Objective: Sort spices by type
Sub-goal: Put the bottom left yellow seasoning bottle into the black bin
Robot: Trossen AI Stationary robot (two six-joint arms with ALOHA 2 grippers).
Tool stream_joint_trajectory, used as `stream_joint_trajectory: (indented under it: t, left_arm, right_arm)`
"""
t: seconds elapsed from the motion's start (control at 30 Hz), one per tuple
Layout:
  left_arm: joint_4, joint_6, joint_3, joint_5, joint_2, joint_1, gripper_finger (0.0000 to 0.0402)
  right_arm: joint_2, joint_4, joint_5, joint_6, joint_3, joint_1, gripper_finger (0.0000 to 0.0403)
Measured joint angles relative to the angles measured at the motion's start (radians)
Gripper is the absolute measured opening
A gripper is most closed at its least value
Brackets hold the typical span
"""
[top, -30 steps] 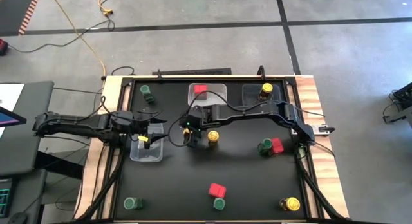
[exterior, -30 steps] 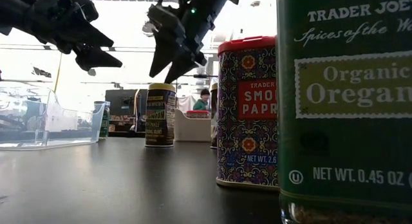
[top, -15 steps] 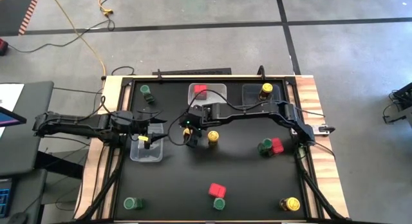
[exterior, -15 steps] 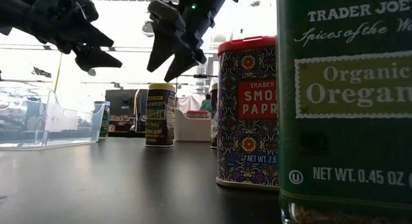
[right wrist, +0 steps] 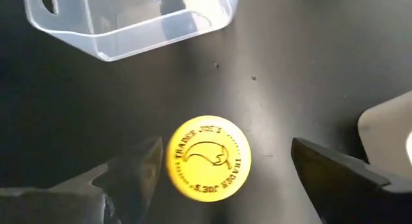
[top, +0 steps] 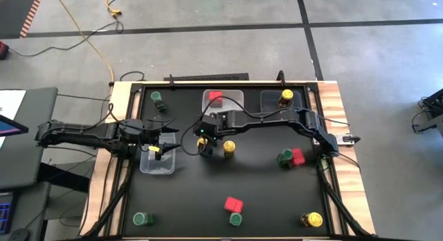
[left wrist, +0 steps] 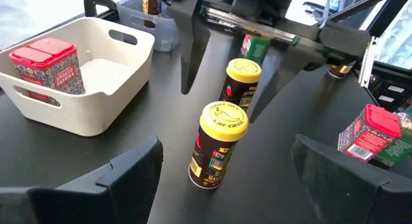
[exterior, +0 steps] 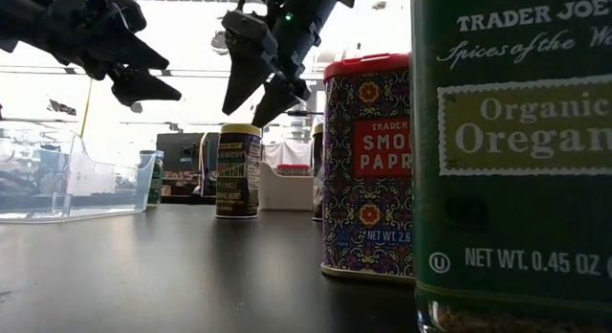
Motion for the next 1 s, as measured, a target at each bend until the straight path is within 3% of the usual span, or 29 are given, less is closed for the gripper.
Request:
stream_joint_trajectory:
  t: [0.33,1.0]
  left_arm:
    - [-0.026,0.000,0.000,0.000,0.000,0.000,0.0330]
    - [-0.043,-0.011,0.000,0.000,0.000,0.000,0.0330]
  right_arm:
    - [-0.003,0.130,-0.020,0.001,-0.108,0.001,0.0370]
    - [-0.006,0.126,-0.026,-0.031,-0.071,-0.002,0.0370]
